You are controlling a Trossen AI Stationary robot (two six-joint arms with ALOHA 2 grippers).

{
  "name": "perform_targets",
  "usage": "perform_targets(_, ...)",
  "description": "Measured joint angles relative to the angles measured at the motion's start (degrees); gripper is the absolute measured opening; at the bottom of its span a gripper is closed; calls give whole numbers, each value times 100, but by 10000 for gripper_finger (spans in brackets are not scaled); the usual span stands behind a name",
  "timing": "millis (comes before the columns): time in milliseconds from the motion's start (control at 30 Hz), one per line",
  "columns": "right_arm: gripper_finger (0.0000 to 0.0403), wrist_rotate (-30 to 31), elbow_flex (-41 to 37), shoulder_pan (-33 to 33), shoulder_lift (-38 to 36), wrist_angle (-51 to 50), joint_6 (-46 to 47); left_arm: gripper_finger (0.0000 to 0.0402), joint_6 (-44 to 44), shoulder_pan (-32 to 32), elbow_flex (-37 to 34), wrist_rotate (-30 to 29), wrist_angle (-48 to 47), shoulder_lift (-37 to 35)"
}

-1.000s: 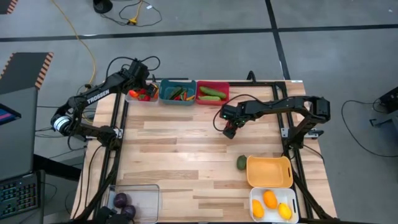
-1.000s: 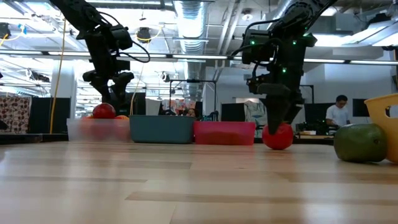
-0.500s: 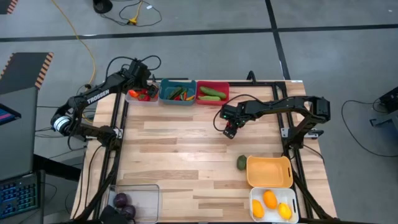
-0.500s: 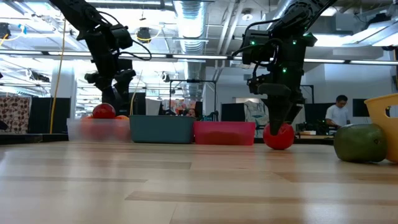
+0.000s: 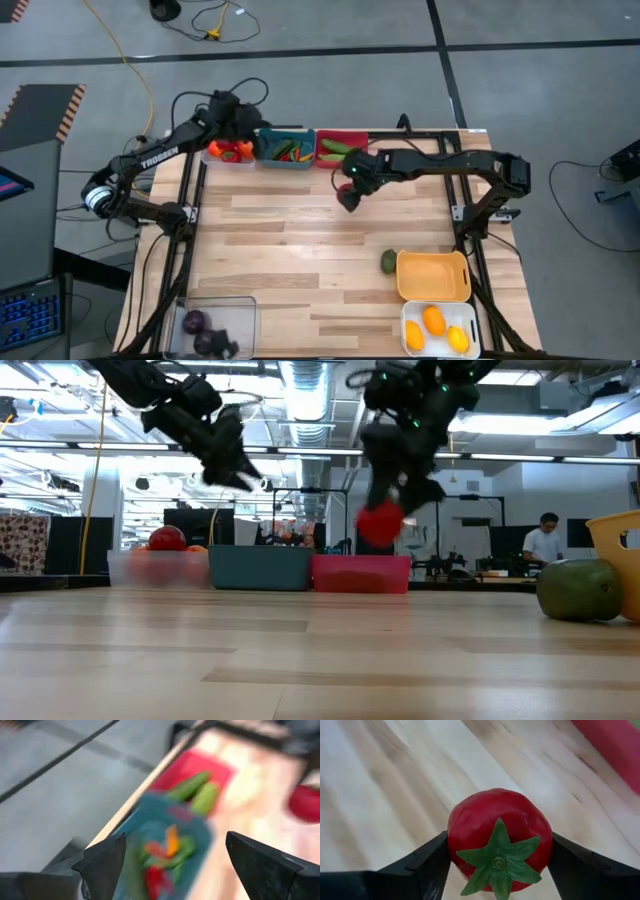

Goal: Sort produce into baskets
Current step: Put the red tomato into the top transparent bin

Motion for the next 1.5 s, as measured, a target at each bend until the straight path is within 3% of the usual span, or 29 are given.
perform_targets(133,319,-508,334,-110,0,379,333,330,387,-410,0,682,500,-2)
perform_targets(233,320,-987,496,-252,0,761,579,330,1013,-881,0,735,659,-2)
perform_targets(400,320,-1802,664,-516,0,1307,1032,330,1870,-1706,0,459,805,-2)
perform_targets(633,320,-2567,730,-809,0,1698,1509,330,2334,-2579,0,-490,963,-2)
perform_targets(967,320,-2625,730,-833,0,2563,1897,330,2384,-3212,2,-1323,1392,-2)
perform_targets(1500,321,-2616,728,-754,-2,3394,2002,330,2267,-3402,9,-1761,1888,-4)
